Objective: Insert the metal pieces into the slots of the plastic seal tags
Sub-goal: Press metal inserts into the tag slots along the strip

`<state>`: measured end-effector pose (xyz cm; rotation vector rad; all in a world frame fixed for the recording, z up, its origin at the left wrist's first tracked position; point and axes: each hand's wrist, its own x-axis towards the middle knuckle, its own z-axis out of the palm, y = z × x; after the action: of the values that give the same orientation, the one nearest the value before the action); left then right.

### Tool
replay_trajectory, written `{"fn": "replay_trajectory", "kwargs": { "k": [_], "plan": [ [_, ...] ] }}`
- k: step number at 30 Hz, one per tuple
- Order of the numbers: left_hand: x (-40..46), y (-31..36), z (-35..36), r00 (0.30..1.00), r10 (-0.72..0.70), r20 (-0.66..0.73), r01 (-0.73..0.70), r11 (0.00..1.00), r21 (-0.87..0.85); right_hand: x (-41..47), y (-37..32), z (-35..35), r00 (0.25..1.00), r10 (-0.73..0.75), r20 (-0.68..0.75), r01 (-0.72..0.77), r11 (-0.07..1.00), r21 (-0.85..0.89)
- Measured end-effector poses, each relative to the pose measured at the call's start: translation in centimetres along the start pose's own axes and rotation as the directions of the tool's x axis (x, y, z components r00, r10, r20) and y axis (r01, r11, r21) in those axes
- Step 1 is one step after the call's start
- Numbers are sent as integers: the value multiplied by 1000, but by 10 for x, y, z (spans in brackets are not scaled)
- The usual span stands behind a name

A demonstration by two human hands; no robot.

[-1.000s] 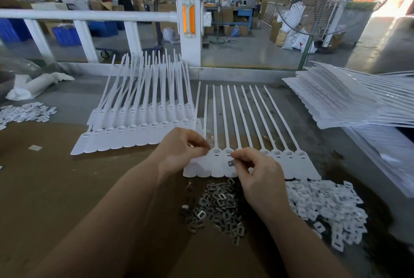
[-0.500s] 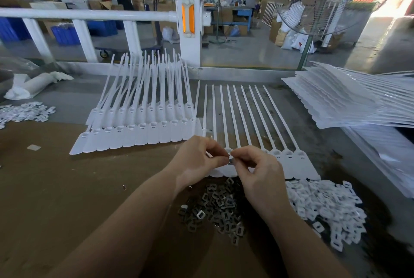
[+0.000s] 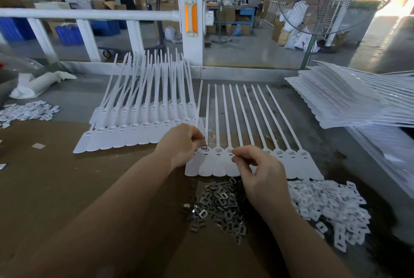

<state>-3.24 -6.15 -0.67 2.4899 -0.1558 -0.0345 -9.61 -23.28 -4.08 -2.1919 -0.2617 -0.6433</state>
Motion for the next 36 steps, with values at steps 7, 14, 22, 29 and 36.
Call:
{"fn": "replay_trajectory", "kwargs": {
  "k": [7,14,22,29,36],
  "plan": [
    [7,7,-3,997,20,69,-28,993,113,0,0,-2,1000,-5,-18,5,1000,0],
    [6,10,-2,999,32,21,-34,993,117,0,0,-4,999,-12,-52,13,1000,21],
    [-3,15,-2,994,108,-31,-107,993,43,1,0,-4,993,-23,-115,32,997,71],
    [-26,29,9,895,349,277,-347,936,-57,1,-1,-6,989,4,-146,16,991,133],
    [-30,28,18,852,407,329,-449,891,61,0,0,-7,989,15,-150,3,992,122]
  ]
}}
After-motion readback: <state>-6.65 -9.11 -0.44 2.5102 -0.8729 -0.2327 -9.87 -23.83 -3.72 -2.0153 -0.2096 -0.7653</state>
